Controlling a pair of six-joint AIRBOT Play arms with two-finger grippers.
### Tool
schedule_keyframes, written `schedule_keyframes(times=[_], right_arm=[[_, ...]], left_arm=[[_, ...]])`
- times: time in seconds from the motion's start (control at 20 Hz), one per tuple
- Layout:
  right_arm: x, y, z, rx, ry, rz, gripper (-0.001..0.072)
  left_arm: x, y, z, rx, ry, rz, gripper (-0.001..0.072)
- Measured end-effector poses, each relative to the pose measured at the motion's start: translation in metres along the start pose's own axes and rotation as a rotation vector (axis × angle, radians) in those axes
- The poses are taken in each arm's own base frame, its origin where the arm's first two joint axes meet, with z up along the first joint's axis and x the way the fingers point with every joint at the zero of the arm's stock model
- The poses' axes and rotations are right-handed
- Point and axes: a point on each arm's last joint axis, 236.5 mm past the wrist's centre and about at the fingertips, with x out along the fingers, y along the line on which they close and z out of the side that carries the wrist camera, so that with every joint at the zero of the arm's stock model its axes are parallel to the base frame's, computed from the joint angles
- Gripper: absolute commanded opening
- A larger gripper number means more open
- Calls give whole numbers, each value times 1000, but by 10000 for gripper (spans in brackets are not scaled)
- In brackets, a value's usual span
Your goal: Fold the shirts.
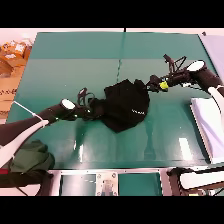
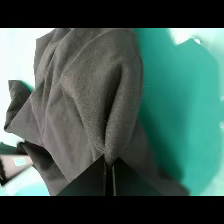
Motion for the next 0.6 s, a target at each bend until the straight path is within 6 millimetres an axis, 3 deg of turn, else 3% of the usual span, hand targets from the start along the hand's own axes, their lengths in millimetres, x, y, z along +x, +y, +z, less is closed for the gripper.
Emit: schedule_keyframes(times=[0.1,0.25,0.45,0.6], right_arm=[[-20,-3,8,4,-46,-6,13],[-70,-1,19,-1,-148,-17,13],[-160,28,23,-46,-330,-30,13],[-242,74,18,-131,-526,-58,13]], left_arm=[[-23,-11,20,3,-24,-48,20],[-92,-45,64,59,-136,-142,20],[-231,-121,115,241,-405,-263,20],[-340,-185,120,411,-621,-323,20]])
